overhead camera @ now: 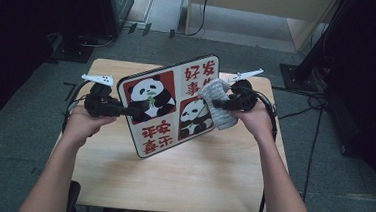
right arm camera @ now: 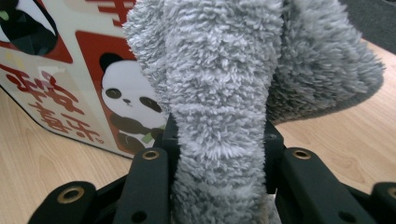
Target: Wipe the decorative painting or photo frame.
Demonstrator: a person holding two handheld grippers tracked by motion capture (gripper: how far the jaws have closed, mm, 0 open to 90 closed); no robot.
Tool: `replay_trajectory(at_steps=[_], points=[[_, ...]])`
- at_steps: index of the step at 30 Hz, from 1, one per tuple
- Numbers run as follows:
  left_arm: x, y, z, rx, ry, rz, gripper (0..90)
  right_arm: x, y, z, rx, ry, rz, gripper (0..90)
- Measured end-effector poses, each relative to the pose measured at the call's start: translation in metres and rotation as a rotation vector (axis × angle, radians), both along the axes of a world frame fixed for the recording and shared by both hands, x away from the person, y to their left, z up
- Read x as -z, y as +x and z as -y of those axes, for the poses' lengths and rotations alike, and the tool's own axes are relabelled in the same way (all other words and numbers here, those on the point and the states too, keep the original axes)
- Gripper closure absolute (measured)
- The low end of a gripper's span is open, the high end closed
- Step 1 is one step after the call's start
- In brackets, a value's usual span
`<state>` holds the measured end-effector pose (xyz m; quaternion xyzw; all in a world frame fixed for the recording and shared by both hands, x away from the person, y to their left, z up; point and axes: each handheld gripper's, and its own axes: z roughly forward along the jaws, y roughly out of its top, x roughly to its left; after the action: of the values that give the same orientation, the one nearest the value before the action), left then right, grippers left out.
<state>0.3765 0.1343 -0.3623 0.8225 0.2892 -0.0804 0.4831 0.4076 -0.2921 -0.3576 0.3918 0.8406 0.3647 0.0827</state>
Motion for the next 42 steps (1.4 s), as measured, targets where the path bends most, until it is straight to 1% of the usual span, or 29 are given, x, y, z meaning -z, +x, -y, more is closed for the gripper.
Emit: replay_trajectory(at_steps=[16, 18, 19, 20, 21, 22, 23, 32, 33, 36, 41, 42], points=[[0.000, -0.001, 0.000, 0.001, 0.002, 0.002, 77.8, 0.027, -0.007, 0.001, -0.004, 0.000, -0.037, 65.9], [0.000, -0.001, 0.000, 0.001, 0.002, 0.002, 77.8, 0.033, -0.009, 0.001, -0.001, -0.003, -0.050, 65.8], [0.000, -0.001, 0.000, 0.002, 0.002, 0.003, 77.8, 0.033, -0.009, 0.001, -0.001, -0.003, -0.050, 65.8], [0.000, -0.001, 0.000, 0.003, 0.002, 0.003, 77.8, 0.038, -0.010, 0.000, -0.002, -0.003, -0.055, 65.8], [0.000, -0.001, 0.000, 0.003, 0.003, 0.003, 77.8, 0.038, -0.010, 0.000, -0.002, -0.003, -0.055, 65.8], [0.000, -0.001, 0.000, 0.004, 0.002, 0.003, 77.8, 0.043, -0.012, 0.000, -0.003, -0.005, -0.065, 65.8], [0.000, -0.001, 0.000, 0.005, 0.001, 0.003, 77.8, 0.043, -0.012, 0.000, -0.003, -0.005, -0.065, 65.8], [0.000, -0.001, 0.000, 0.005, 0.002, 0.004, 77.8, 0.061, -0.017, 0.000, -0.003, -0.008, -0.095, 65.7], [0.000, -0.001, 0.000, 0.006, 0.002, 0.004, 77.8, 0.061, -0.017, 0.000, -0.003, -0.008, -0.095, 65.7], [0.000, -0.001, 0.000, 0.005, 0.002, 0.004, 77.8, 0.067, -0.019, 0.000, -0.009, -0.020, -0.104, 65.7], [0.000, -0.001, 0.000, 0.006, 0.002, 0.005, 77.8, 0.076, -0.021, 0.000, -0.002, -0.030, -0.128, 65.6], [0.000, -0.001, 0.000, 0.004, 0.002, 0.004, 77.8, 0.080, -0.022, 0.000, -0.001, -0.037, -0.131, 65.5]])
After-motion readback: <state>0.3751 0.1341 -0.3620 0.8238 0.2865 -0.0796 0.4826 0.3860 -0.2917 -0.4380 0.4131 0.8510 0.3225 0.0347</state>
